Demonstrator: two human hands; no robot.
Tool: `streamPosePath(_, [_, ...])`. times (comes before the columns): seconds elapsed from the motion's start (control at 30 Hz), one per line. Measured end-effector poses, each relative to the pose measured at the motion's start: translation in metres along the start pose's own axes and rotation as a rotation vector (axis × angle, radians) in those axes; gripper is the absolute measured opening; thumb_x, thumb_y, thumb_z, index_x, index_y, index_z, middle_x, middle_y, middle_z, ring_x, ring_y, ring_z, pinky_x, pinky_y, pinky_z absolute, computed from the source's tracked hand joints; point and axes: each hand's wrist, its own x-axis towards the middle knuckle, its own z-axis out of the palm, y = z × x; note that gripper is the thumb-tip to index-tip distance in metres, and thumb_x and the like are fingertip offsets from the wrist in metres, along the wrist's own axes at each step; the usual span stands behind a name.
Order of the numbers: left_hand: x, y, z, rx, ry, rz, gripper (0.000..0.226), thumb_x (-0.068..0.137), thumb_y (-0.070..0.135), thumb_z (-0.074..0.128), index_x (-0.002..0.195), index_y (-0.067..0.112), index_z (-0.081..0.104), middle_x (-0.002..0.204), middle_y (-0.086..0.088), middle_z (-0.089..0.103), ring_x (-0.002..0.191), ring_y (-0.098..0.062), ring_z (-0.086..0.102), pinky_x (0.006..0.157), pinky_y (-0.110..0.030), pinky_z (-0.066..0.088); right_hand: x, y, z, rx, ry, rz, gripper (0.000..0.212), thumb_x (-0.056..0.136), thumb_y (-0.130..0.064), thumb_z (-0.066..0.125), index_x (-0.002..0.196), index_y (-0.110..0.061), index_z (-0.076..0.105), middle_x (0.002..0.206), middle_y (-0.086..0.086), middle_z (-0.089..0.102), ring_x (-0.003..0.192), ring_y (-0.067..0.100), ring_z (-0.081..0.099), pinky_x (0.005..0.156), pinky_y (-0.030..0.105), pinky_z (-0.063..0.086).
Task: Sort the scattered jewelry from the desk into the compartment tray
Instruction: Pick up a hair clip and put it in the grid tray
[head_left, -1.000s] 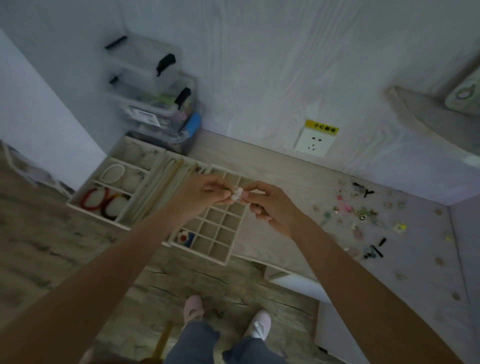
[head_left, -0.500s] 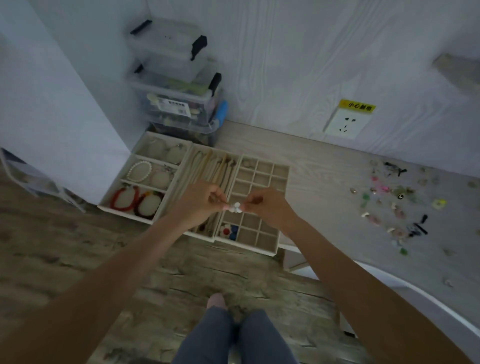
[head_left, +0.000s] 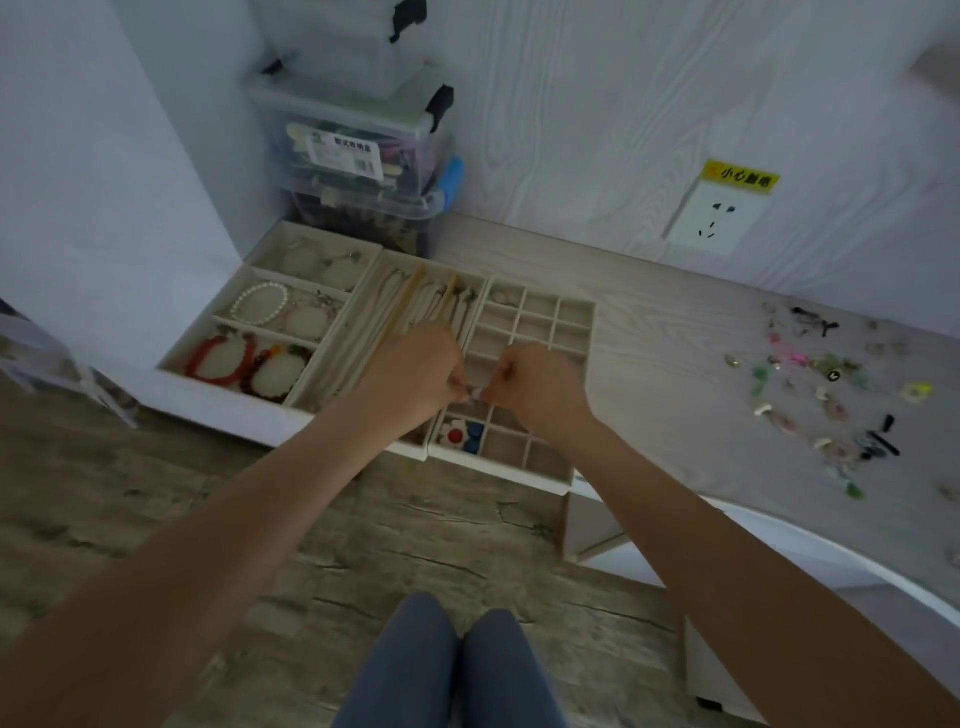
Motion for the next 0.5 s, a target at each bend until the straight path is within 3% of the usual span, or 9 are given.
streamPosePath(0.13, [0.005,0.001,0.004,0.210,0.080,0.080,0.018,0.084,0.030,0.065,0.092,0.014,0.070,0.112,-0.003,0.053,0.104,-0.019,0.052,0.091,-0.037,0.044,0.003,0.004,0.003,0.152,0.029,-0.026,0.030,0.070,-0.021,0.079,0.060,-0.025,0.051,0.083,0.001,0.062,0.080,0.017,0.059,0.070,0.031,0.049])
streamPosePath(0.23, [0.005,0.000,0.008,0.313,0.127,0.147,0.020,0.086,0.028,0.063,0.098,0.012,0.068,0.118,-0.005,0.054,0.110,-0.023,0.051,0.097,-0.040,0.041,-0.001,0.007,0.007,0.116,0.093,-0.102,0.028,0.070,-0.021,0.078,0.059,-0.027,0.054,0.079,-0.001,0.059,0.074,0.015,0.056,0.065,0.028,0.047])
streamPosePath(0.37, [0.004,0.004,0.009,0.388,0.171,0.190,0.023,0.085,0.028,0.064,0.098,0.009,0.066,0.117,-0.008,0.054,0.105,-0.025,0.053,0.092,-0.038,0.041,-0.008,0.004,0.007,-0.053,0.170,-0.130,0.004,0.080,-0.022,0.068,0.080,-0.018,0.067,0.089,0.004,0.065,0.084,0.020,0.061,0.073,0.033,0.052])
streamPosePath(0.5, [0.002,0.003,0.008,0.293,0.175,0.181,0.026,0.083,0.024,0.066,0.102,0.006,0.066,0.118,-0.011,0.054,0.105,-0.026,0.055,0.088,-0.037,0.044,-0.010,-0.003,0.009,-0.167,0.228,-0.108,0.007,0.082,-0.016,0.063,0.088,-0.014,0.065,0.101,0.007,0.065,0.091,0.025,0.063,0.076,0.036,0.053])
